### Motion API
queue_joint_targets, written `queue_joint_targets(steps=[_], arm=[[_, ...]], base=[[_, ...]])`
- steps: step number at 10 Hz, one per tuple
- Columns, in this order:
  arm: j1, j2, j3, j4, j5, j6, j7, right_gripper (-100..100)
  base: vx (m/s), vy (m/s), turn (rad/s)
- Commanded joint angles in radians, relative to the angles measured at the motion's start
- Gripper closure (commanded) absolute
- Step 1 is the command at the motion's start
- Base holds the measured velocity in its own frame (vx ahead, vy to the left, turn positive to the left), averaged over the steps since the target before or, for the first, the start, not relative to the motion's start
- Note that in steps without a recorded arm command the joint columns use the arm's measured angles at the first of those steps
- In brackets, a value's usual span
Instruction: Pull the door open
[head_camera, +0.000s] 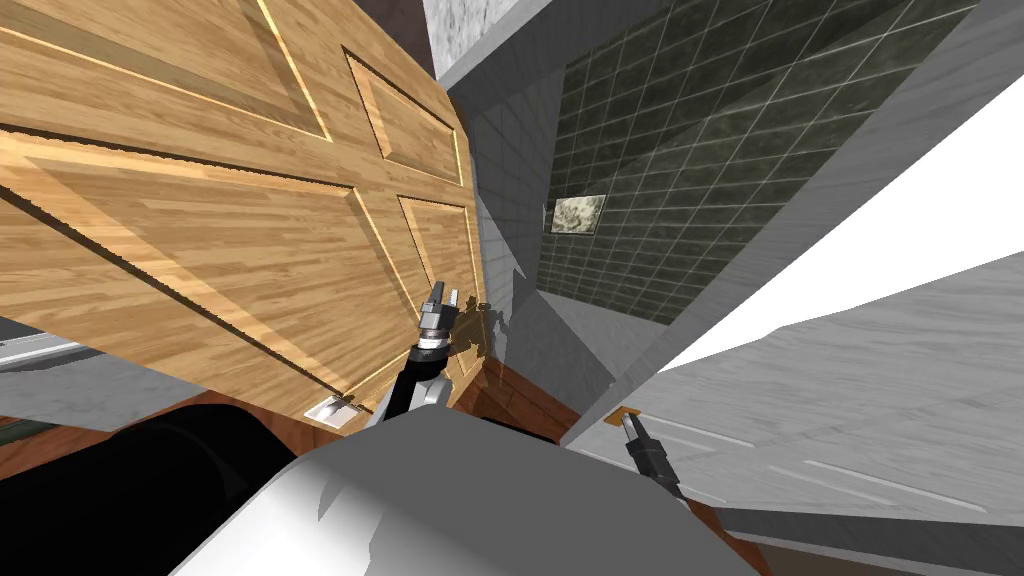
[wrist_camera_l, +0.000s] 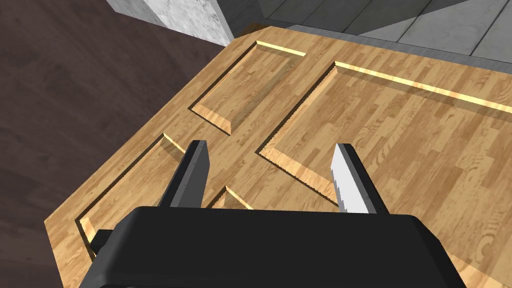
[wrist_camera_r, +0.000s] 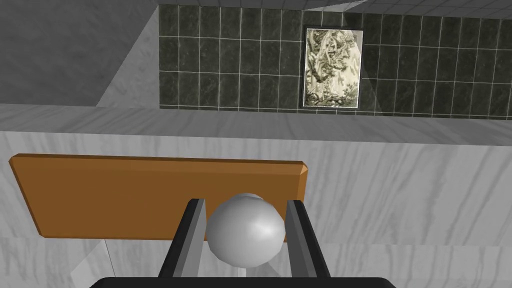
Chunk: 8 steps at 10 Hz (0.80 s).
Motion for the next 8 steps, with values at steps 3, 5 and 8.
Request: queue_joint_targets(steps=[3,5,8], arm=[[0.013,-0.019,0.016,0.025,0.007,-0.054,-0.019,100],[-0.018,-0.007,0.017,0.046,0.012,-0.034,-0.014,100],[-0.07,0.002,0.015,0.088,0.017,-0.024,-0.013,100]], base=[[-0.201,-0.06,0.123],[-0.112,-0.018,0.055],[-0.208,-0.058,0.114]])
